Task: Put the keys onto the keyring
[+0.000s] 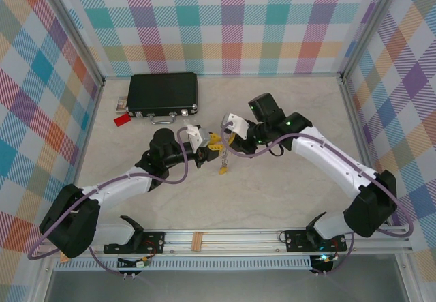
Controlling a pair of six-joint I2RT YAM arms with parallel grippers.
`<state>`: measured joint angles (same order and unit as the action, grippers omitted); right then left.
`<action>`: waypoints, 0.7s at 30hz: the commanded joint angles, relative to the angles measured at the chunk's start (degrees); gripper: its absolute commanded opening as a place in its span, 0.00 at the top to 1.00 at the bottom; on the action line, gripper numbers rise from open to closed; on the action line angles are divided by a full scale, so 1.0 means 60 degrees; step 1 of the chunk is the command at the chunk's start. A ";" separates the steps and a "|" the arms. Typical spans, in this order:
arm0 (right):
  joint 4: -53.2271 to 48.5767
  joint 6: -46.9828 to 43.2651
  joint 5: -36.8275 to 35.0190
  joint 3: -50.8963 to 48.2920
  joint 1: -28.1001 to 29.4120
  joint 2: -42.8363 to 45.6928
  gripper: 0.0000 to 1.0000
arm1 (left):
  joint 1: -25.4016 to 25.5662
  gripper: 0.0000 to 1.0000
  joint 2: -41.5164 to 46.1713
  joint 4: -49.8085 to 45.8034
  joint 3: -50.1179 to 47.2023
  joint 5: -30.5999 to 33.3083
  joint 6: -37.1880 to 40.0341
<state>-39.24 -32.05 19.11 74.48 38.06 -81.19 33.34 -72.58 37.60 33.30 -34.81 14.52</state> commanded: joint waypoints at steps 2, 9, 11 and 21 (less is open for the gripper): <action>0.0452 -0.0306 0.0432 -0.0161 0.0028 0.0320 1.00 | -0.0005 0.70 0.0211 0.0802 -0.0287 0.0430 0.0484; 0.0624 -0.0451 0.0286 -0.0239 0.0215 0.0346 1.00 | 0.0050 0.74 0.0160 0.0925 -0.0320 0.0237 0.0654; 0.0713 -0.0445 0.0253 -0.0275 0.0225 0.0386 1.00 | 0.0053 0.76 0.0167 0.0912 -0.0299 0.0066 0.0595; 0.0832 -0.0441 0.0213 -0.0376 0.0248 0.0480 1.00 | 0.0068 0.76 -0.0004 0.0403 0.0045 -0.0903 0.0292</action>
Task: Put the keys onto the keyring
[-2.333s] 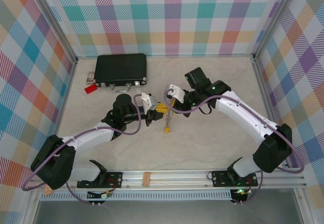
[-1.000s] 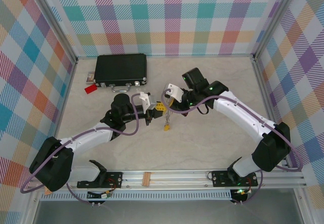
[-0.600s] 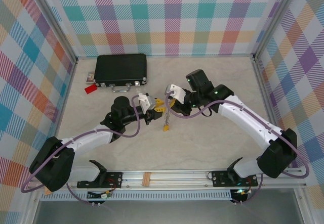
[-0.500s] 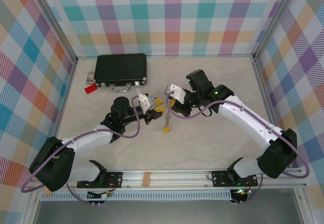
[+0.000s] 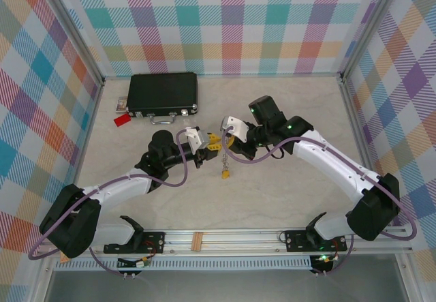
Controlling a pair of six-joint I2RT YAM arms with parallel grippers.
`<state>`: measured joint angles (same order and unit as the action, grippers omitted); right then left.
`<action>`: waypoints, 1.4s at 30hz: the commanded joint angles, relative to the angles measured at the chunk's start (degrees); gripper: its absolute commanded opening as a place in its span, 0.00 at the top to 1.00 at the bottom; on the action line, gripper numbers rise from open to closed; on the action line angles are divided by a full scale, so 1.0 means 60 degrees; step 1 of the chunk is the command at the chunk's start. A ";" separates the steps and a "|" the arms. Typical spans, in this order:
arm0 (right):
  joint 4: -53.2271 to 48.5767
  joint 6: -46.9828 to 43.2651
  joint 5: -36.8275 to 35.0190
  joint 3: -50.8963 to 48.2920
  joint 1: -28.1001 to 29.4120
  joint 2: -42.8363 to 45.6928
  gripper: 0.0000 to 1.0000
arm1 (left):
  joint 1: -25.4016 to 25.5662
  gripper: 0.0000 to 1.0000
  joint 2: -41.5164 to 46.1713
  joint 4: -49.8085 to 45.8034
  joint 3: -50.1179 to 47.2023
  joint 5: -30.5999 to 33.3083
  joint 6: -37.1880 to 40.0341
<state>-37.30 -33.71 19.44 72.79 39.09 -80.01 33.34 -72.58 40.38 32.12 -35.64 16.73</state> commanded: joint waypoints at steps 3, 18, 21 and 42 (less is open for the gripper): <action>0.0543 -0.0163 0.0130 -0.0110 0.0076 0.0297 1.00 | 0.0067 0.76 -0.0012 -0.0220 0.0297 -0.0857 -0.0055; 0.0519 -0.0129 0.0445 -0.0113 0.0153 0.0240 1.00 | 0.0060 0.78 -0.0001 -0.0050 0.0345 -0.0919 -0.0201; 0.0532 -0.0152 0.0436 -0.0106 0.0164 0.0224 1.00 | 0.0061 0.80 -0.0018 -0.0158 0.0403 -0.1032 -0.0204; 0.1450 0.1115 -0.0323 -0.0686 0.0123 0.0885 0.80 | 0.0068 1.00 -0.0242 0.1207 0.0063 -0.0874 -0.0868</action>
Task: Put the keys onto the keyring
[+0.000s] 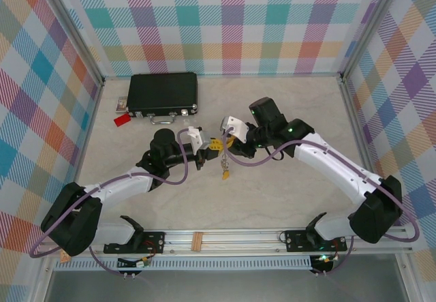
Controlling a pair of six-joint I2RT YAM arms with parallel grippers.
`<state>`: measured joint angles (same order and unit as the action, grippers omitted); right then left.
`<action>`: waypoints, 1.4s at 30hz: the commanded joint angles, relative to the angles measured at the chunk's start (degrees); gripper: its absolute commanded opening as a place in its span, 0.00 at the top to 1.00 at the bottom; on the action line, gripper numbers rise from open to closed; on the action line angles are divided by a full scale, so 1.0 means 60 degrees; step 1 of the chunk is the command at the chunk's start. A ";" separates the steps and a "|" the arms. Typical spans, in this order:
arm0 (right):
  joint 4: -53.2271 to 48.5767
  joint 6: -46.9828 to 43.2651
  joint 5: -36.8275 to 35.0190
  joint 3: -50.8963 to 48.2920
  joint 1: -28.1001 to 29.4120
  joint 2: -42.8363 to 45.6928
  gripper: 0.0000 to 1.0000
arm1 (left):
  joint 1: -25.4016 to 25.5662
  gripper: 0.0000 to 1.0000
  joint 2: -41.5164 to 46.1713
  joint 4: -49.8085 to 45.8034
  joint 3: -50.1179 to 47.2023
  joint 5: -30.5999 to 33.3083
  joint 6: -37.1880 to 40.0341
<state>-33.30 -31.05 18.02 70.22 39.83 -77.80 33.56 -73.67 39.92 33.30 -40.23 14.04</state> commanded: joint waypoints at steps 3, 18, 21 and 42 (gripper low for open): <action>0.1385 0.1722 0.0421 -0.0685 -0.0470 0.1016 0.77 | 0.0031 1.00 -0.0203 0.2283 -0.0298 -0.0016 -0.0945; 0.5991 0.6763 0.3856 -0.2869 -0.2265 0.2299 0.66 | 0.0089 1.00 -0.1158 0.6087 -0.0033 0.0301 -0.3541; 0.6600 0.7242 0.4315 -0.2855 -0.2360 0.2090 0.67 | 0.0093 1.00 -0.1097 0.6076 0.0114 0.0294 -0.3600; 0.7187 0.7985 0.5625 -0.2536 -0.2572 0.1079 0.74 | 0.0119 1.00 -0.0901 0.6063 0.0148 0.0321 -0.3688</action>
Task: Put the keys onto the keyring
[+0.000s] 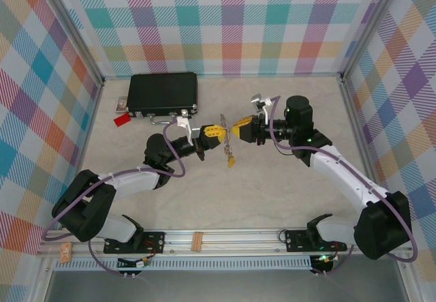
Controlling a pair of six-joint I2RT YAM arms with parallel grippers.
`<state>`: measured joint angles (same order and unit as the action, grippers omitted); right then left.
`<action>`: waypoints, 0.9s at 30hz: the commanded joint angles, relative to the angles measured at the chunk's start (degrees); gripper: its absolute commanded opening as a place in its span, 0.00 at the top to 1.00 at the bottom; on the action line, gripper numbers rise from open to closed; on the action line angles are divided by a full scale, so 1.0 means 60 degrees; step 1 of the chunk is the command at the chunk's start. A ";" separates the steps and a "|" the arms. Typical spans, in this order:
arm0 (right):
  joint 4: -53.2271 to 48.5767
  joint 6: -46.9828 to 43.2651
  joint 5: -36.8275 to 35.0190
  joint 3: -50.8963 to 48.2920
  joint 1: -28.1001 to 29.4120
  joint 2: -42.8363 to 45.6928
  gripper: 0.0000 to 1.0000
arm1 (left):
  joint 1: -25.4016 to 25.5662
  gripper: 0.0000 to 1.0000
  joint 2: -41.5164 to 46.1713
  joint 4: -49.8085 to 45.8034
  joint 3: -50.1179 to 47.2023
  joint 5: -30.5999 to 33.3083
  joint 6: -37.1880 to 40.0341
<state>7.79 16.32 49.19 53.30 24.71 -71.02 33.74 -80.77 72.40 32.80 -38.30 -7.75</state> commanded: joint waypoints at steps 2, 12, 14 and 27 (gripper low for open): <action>0.0290 0.0076 0.0469 0.0309 -0.0046 -0.0084 0.74 | 0.0090 1.00 0.0292 0.0648 0.0232 -0.0003 -0.0054; 0.0266 0.0042 0.0605 0.0345 -0.0040 -0.0173 0.88 | 0.0090 1.00 0.0322 0.0647 0.0232 -0.0043 -0.0071; 0.0283 0.0038 0.0647 0.0345 -0.0046 -0.0181 0.91 | 0.0090 1.00 0.0319 0.0648 0.0218 -0.0047 -0.0062; -0.0190 -0.0234 0.0638 0.0345 -0.0045 -0.0262 1.00 | 0.0105 1.00 0.0565 0.0663 0.0188 0.0041 -0.0162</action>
<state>7.53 16.32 52.14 53.69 24.71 -71.96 33.74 -79.72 72.34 32.80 -38.02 -8.05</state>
